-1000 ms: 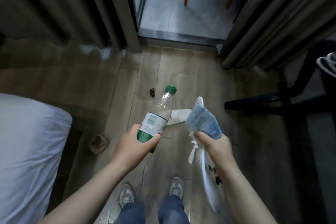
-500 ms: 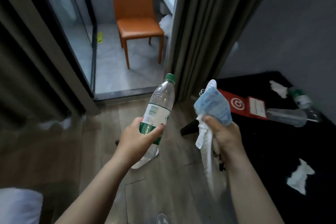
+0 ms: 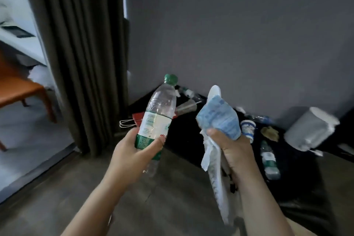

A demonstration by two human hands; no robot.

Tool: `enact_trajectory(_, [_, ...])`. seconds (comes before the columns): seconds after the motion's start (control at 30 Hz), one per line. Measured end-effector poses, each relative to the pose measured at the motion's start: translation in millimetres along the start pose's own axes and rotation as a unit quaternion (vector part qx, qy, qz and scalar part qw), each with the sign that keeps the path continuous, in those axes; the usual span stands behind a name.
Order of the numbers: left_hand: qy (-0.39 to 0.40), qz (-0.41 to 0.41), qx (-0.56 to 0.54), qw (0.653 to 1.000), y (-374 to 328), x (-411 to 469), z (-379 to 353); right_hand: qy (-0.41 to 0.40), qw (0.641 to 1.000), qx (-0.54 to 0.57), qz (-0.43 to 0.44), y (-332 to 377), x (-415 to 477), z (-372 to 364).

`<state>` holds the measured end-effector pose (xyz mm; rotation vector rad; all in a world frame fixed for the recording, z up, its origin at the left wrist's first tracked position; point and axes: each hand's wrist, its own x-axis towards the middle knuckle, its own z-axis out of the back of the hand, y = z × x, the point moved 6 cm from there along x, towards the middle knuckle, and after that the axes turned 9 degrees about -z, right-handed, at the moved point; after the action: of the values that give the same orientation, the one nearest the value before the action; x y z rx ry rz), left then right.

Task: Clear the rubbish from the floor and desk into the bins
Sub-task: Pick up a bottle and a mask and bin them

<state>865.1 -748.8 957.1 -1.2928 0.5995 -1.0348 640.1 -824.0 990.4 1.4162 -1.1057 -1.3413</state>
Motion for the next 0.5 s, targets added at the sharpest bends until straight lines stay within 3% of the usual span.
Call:
enact_trajectory(0.23, [0.172,-0.085,-0.040,0.981,-80,-36,-135,-0.188,0.980,0.032,0.048,23,-68,166])
enact_trajectory(0.5, [0.360,-0.158,-0.091,0.915,-177,-159,-309,-0.383,0.920,0.058,0.060,23,-197,365])
